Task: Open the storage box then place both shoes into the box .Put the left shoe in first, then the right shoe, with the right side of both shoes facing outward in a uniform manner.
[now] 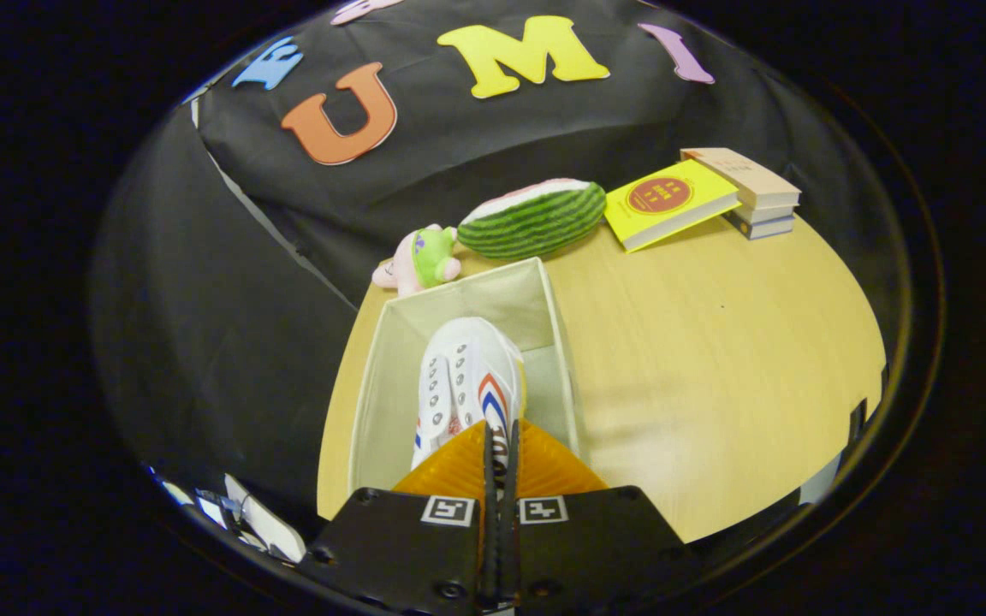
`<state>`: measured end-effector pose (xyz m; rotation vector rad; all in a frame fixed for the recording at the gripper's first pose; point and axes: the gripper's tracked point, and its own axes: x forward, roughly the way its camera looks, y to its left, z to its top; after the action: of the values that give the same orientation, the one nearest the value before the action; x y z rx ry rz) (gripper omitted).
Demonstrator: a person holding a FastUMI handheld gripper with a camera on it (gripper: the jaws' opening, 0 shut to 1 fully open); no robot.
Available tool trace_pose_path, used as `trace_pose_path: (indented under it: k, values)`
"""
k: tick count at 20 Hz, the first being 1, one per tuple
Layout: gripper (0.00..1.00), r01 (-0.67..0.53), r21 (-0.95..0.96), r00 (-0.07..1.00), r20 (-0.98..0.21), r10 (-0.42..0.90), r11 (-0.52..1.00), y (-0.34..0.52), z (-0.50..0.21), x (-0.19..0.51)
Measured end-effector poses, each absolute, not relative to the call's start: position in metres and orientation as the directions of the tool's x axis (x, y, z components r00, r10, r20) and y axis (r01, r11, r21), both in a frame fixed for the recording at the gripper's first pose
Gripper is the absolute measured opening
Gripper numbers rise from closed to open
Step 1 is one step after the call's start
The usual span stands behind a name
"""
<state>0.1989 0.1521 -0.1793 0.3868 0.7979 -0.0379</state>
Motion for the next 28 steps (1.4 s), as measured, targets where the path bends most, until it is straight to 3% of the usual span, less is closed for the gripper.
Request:
trace_pose_path:
  k: [6, 8, 10, 11, 14, 28]
  values:
    - [0.06, 0.257, 0.400, 0.811, -0.584, 0.029, 0.880, 0.136, -0.173, 0.219]
    - [0.08, 0.222, 0.363, 0.839, -0.544, 0.012, 0.905, 0.132, -0.170, 0.222]
    - [0.70, 0.085, 0.285, 0.896, -0.441, 0.052, 0.955, 0.143, -0.147, 0.224]
    - [1.00, 0.087, 0.217, 0.907, -0.422, 0.013, 0.972, 0.136, -0.133, 0.217]
    - [1.00, 0.111, 0.084, 0.919, -0.388, -0.070, 0.990, 0.115, -0.118, 0.202]
    - [1.00, 0.123, 0.020, 0.989, -0.087, -0.121, 0.992, 0.096, 0.001, 0.100]
